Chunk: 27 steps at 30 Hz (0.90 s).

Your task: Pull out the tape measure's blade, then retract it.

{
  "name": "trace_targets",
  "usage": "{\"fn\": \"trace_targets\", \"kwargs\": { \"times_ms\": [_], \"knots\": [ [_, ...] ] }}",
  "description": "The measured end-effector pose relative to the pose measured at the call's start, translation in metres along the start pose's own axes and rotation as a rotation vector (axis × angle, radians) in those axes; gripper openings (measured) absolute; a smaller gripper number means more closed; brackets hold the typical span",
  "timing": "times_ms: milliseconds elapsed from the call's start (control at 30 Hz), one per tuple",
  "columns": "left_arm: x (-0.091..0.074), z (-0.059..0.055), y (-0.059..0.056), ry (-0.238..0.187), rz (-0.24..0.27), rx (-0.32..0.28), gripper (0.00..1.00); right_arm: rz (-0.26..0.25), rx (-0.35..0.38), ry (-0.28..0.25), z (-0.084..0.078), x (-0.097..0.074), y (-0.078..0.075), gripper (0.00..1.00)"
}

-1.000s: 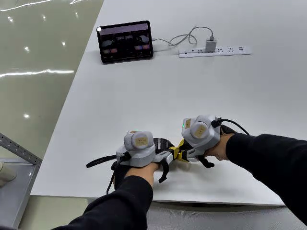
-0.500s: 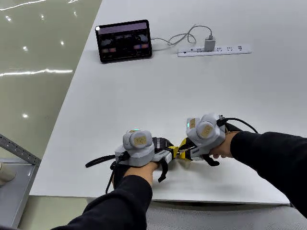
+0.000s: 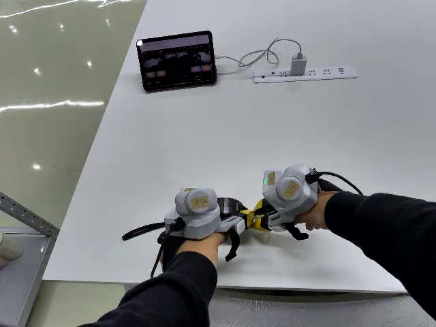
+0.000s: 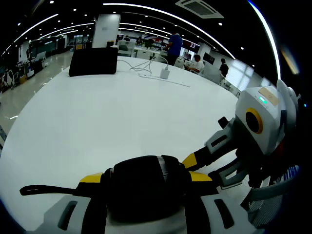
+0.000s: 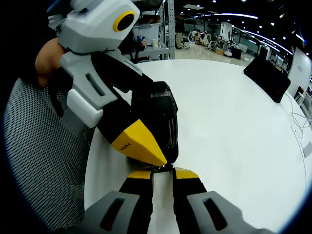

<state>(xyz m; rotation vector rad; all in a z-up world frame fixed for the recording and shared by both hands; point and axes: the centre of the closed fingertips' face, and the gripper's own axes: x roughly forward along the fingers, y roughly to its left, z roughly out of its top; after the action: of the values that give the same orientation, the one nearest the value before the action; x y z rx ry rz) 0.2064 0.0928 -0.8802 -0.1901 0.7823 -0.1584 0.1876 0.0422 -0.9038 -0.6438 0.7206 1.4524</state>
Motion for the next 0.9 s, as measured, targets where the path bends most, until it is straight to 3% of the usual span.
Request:
{"fn": "trace_targets", "kwargs": {
  "times_ms": [433,567,600,900],
  "knots": [
    [-0.001,0.001,-0.001,-0.016,0.001,0.01,0.63,-0.012,-0.002,0.002,0.0,0.001,0.0,0.11],
    [-0.001,-0.001,-0.001,-0.007,-0.007,0.04,0.63,-0.017,0.008,0.023,-0.003,0.002,0.001,0.11],
    [-0.001,-0.003,-0.001,0.012,-0.005,0.075,0.63,-0.029,0.002,0.023,-0.004,0.001,-0.001,0.12],
    [-0.003,0.003,-0.004,0.01,-0.009,0.085,0.69,-0.04,0.079,0.003,-0.007,-0.014,-0.003,0.28]
  ]
}}
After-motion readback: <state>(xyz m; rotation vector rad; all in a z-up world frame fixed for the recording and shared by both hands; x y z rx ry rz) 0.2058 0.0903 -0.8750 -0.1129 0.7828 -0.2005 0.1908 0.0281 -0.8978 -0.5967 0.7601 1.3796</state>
